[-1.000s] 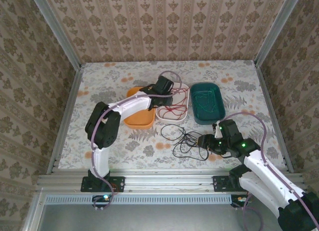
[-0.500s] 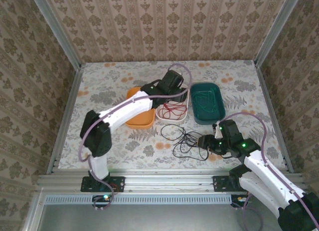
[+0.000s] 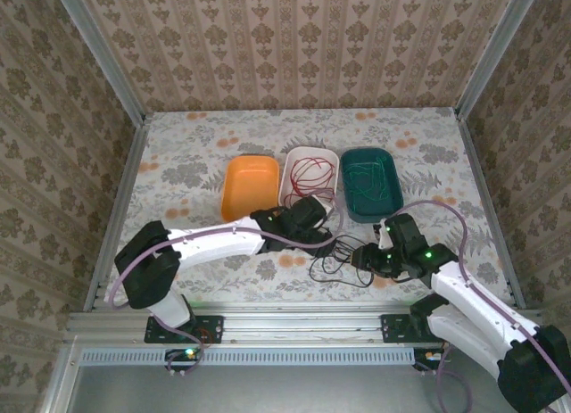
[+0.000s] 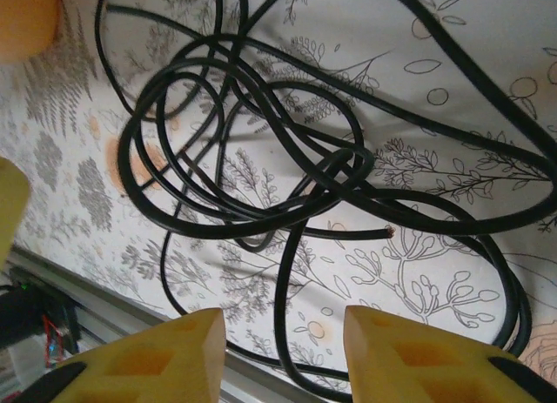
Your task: Untangle the cables
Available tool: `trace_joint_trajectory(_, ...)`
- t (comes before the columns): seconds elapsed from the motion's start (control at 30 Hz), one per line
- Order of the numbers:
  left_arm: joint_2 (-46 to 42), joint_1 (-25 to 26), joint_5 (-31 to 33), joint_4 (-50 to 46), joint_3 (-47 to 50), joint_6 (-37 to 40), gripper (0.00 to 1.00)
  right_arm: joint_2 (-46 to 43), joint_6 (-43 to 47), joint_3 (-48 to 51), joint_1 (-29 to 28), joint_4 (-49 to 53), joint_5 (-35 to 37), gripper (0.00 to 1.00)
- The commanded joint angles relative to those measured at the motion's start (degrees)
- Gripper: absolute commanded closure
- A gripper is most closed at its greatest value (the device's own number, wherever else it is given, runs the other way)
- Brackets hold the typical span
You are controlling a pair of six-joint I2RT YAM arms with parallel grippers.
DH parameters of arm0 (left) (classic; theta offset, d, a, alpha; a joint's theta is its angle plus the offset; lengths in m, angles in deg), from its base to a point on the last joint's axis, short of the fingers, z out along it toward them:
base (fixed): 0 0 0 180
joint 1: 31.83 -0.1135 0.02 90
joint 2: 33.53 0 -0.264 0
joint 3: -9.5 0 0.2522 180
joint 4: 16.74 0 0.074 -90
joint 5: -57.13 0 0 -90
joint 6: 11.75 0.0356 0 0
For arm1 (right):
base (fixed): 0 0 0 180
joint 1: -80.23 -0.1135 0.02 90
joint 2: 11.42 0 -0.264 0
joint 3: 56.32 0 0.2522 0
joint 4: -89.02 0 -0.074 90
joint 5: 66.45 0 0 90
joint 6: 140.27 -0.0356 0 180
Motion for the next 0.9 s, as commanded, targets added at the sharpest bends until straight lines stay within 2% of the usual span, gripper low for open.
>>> trace_joint_trajectory(0.0,1.06,0.88,-1.02,6.27,0.11,-2.45,0.23,1.63,1.13,1.32,-0.62,-2.41,-2.40,0.65)
trace_joint_trajectory(0.1,3.43,1.25,-1.25,5.73,-1.12,-1.35,0.23,3.06,0.99,1.58,-0.88,-4.06,-3.34,0.74)
trace_joint_trajectory(0.17,4.99,1.27,-1.46,5.66,-2.12,-0.76,0.23,3.56,1.40,1.24,-0.97,-3.95,-3.52,0.84)
trace_joint_trajectory(0.2,5.94,1.25,-1.65,5.59,-2.58,-0.48,0.23,3.36,1.79,0.78,-0.99,-3.49,-3.39,0.90)
trace_joint_trajectory(0.3,8.99,1.25,-2.12,4.47,-4.75,0.17,0.24,0.61,2.86,-1.26,-0.97,-0.57,-3.38,0.98)
trace_joint_trajectory(0.43,12.63,1.30,-1.55,4.27,-5.97,0.41,0.26,-7.95,5.43,-5.53,-1.01,4.97,-3.23,1.00)
trace_joint_trajectory(0.6,16.10,1.25,-1.12,2.44,-6.18,0.24,0.27,-16.89,6.36,-13.36,0.53,11.76,3.39,1.00)
trace_joint_trajectory(0.77,18.74,1.28,-1.42,2.24,-4.72,-0.67,0.28,-19.87,5.82,-21.23,2.09,11.93,6.31,1.00)
trace_joint_trajectory(0.87,19.73,1.26,-2.05,2.64,-3.74,-1.35,0.28,-19.87,6.62,-27.23,2.26,12.50,10.62,1.00)
